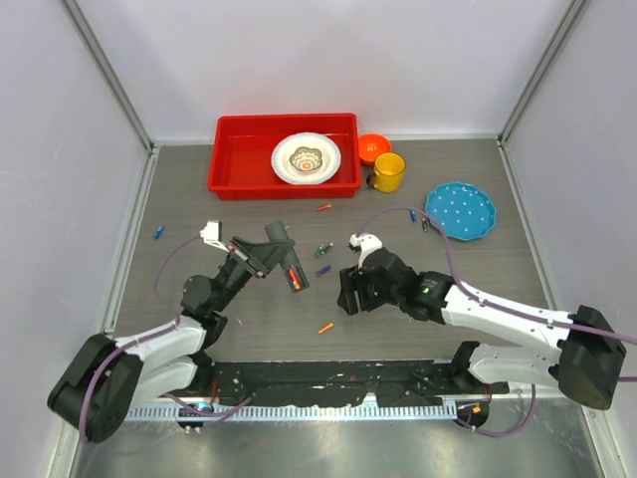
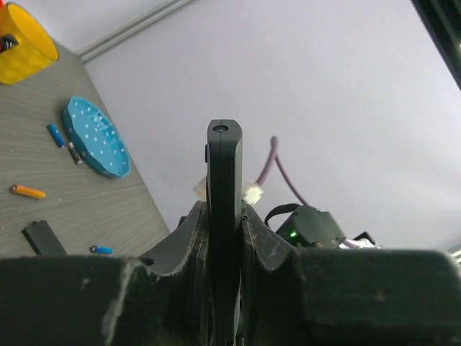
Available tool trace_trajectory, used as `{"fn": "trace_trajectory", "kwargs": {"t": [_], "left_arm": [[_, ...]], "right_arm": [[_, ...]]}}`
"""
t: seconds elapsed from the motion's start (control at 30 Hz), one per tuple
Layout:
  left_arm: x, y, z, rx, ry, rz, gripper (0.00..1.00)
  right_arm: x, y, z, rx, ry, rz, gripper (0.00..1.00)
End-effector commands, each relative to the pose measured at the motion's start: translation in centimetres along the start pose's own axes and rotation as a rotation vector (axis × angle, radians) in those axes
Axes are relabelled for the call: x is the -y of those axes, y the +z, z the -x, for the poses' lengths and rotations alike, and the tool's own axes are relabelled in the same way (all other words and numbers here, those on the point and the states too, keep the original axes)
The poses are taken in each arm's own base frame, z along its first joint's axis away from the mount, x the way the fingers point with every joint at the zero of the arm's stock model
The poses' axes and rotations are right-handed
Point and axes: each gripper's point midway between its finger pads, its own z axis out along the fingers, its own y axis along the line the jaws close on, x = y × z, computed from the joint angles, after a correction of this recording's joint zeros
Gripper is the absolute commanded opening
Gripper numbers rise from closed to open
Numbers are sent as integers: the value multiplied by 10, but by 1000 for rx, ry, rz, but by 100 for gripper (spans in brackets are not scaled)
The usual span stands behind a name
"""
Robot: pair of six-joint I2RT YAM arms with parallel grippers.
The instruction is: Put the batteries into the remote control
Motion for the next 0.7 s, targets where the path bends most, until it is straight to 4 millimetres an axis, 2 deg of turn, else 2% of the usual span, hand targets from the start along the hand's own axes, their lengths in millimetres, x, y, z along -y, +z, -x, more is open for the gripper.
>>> {"fn": "trace_trajectory", "kwargs": {"t": [0.0, 0.03, 0.07, 0.1, 0.13, 0.2, 0.27, 0.3, 0.37, 0.43, 0.67], "left_arm": [[10, -16, 12, 54, 55, -19, 0], [20, -20, 14, 68, 65, -42, 0], [20, -24, 15, 71, 80, -36, 0], [11, -27, 11, 57, 77, 8, 0], [21, -32, 14, 71, 93, -19, 0], [10, -38, 12, 68, 101, 31, 0], [16, -45, 16, 92, 118, 17, 0], [10, -48, 14, 88, 119, 42, 0], [13, -52, 14, 97, 124, 33, 0], [8, -55, 13, 94, 120, 51, 0], [9, -54, 11, 88, 110, 39, 0]], "right_arm": [[-4, 12, -6, 18, -83, -34, 70], [-10, 14, -10, 13, -102, -25, 71], [-13, 17, -12, 11, -111, -23, 72], [-16, 22, -15, -2, -122, -22, 73], [-19, 24, -17, -9, -132, -19, 74], [-23, 29, -19, -20, -153, -34, 75], [-30, 31, -21, -20, -173, -23, 75], [-31, 33, -23, -27, -178, -26, 75], [-36, 35, -25, -27, -182, -21, 77], [-34, 37, -26, -28, -179, -38, 78], [-39, 40, -27, -32, -182, -43, 86]]}}
